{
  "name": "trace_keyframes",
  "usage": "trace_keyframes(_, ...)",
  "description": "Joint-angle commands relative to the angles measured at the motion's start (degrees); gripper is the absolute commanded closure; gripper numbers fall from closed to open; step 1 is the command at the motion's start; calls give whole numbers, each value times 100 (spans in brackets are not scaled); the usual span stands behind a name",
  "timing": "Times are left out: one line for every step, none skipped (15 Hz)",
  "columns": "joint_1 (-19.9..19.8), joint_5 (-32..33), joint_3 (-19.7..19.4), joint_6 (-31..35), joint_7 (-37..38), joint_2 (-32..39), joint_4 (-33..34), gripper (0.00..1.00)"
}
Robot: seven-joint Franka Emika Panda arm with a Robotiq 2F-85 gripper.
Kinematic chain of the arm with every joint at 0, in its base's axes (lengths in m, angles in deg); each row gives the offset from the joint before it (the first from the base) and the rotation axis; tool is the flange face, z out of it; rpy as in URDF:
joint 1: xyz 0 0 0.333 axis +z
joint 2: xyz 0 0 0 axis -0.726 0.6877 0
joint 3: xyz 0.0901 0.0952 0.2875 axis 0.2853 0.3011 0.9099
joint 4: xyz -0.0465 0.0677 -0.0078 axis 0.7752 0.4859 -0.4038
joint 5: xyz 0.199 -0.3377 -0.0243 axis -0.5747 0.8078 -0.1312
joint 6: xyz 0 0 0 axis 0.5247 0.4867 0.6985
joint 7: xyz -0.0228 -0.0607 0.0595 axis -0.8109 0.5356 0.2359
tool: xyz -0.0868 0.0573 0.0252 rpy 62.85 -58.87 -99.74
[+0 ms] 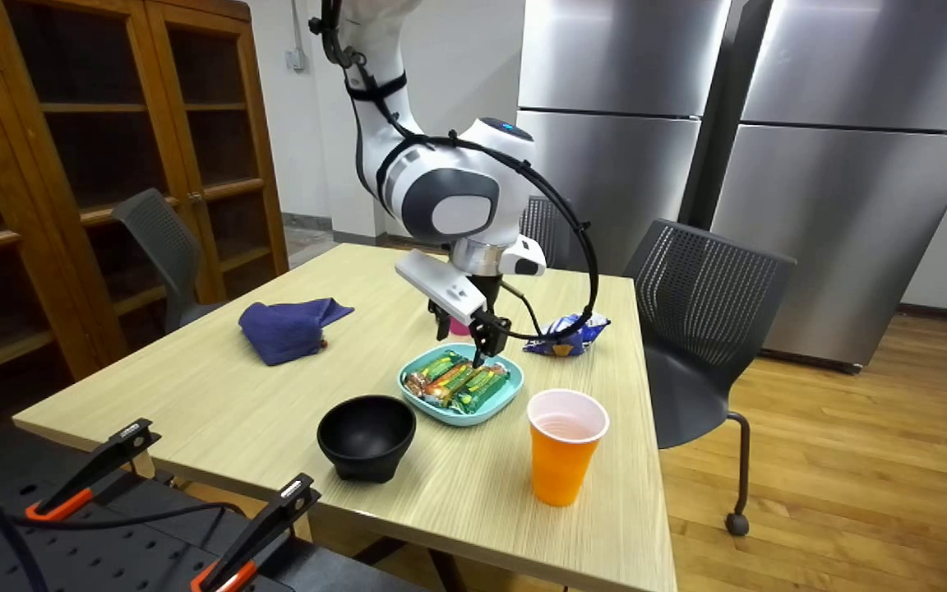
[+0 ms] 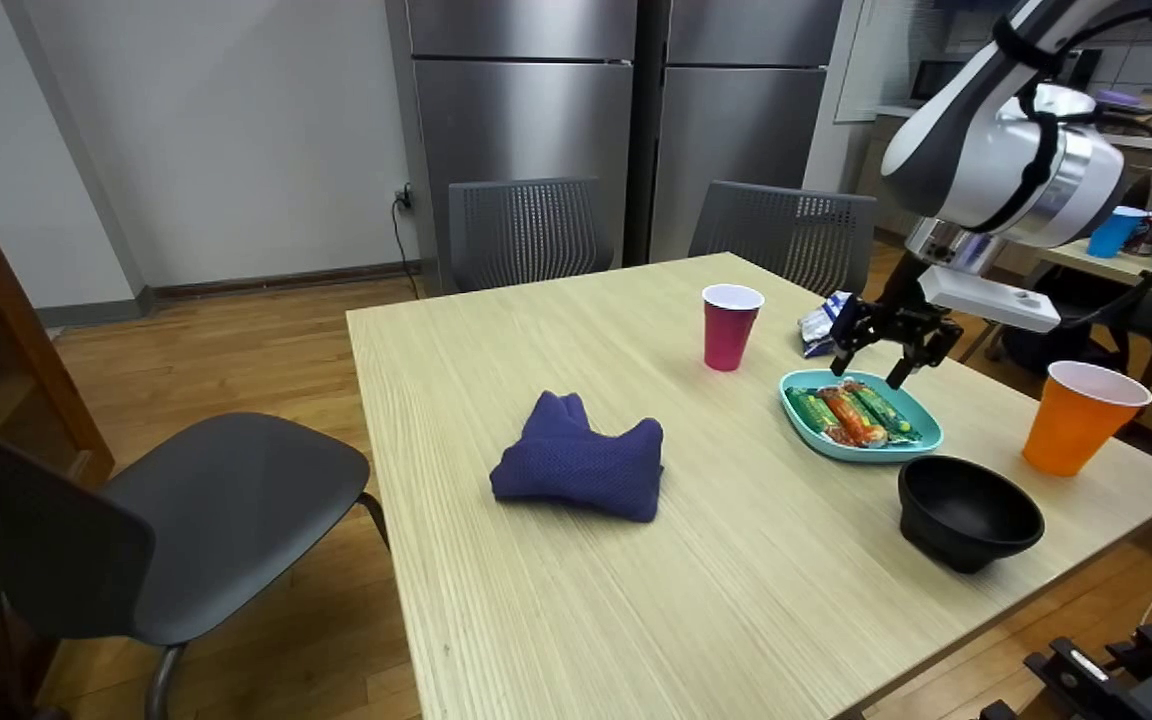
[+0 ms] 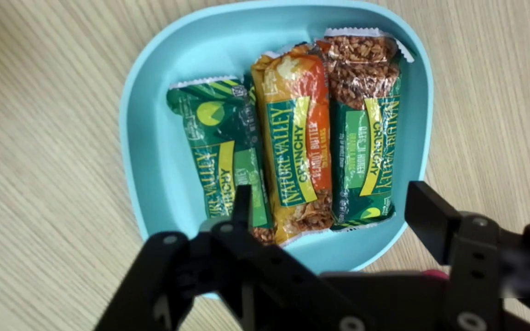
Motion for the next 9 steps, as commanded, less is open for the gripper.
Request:
trace_keyframes(-64, 51, 159, -15, -86, -524, -460, 0)
trace_keyframes(-75, 27, 227, -41, -141, -578, -502, 0)
trace_keyframes(-76, -10, 308, -22, -186, -609, -545, 0)
trace_keyframes(-81, -27, 383, -43, -242, -648, -590, 0)
trace_keyframes(-122, -68, 538, -23, -391, -679, -651, 0)
trace_keyframes(-133, -69, 652, -30, -525, -702, -698, 0)
trace_keyframes(-102, -47, 750, -34, -635, -714, -736, 0)
trace_keyframes(-68, -26, 837, -36, -722, -711, -762, 0)
trace_keyframes(-21, -6, 920, -24, -792, -696, -780, 0)
